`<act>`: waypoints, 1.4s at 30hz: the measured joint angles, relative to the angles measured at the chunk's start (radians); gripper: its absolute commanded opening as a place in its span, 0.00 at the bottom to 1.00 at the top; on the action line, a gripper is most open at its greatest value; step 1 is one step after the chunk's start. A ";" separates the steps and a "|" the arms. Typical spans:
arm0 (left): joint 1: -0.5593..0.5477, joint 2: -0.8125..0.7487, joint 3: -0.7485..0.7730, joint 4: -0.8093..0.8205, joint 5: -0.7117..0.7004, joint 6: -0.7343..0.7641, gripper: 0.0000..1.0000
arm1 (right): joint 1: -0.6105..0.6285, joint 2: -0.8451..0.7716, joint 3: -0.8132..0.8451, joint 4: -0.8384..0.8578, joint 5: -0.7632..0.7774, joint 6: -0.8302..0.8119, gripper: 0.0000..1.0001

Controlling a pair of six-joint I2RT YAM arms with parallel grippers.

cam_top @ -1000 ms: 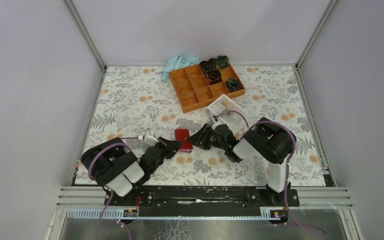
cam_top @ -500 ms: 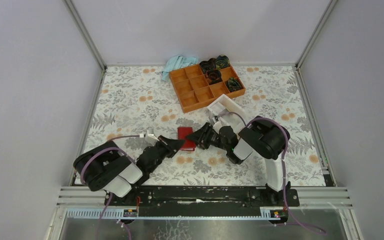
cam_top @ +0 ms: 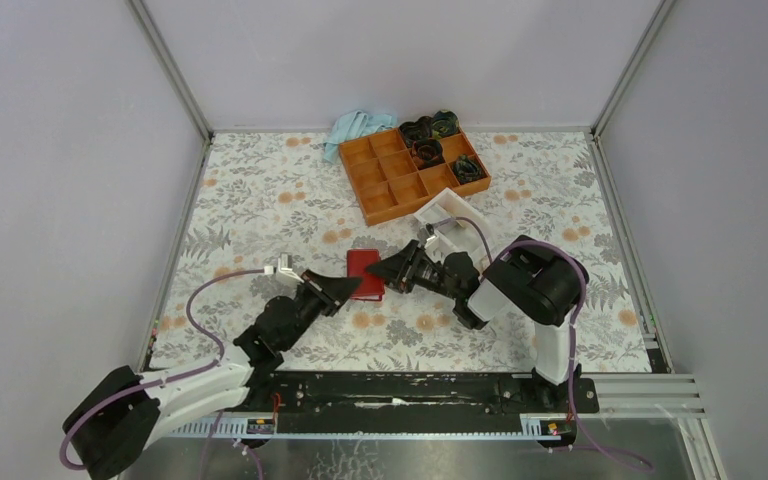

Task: Put the credit cards into the card holder
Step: Pick up the card holder from the center of the board.

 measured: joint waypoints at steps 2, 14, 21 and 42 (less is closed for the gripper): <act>0.000 -0.016 0.000 -0.024 0.000 -0.001 0.00 | -0.003 0.002 -0.001 0.000 0.003 0.007 0.38; 0.000 0.038 0.000 -0.012 0.001 -0.019 0.00 | -0.006 0.024 0.001 0.009 0.000 0.037 0.65; 0.000 0.010 0.000 -0.019 -0.001 -0.026 0.00 | -0.006 0.028 0.010 0.028 -0.017 0.051 0.65; -0.005 -0.302 0.000 -0.306 -0.053 -0.029 0.00 | -0.021 -0.033 -0.018 0.050 -0.011 0.050 0.65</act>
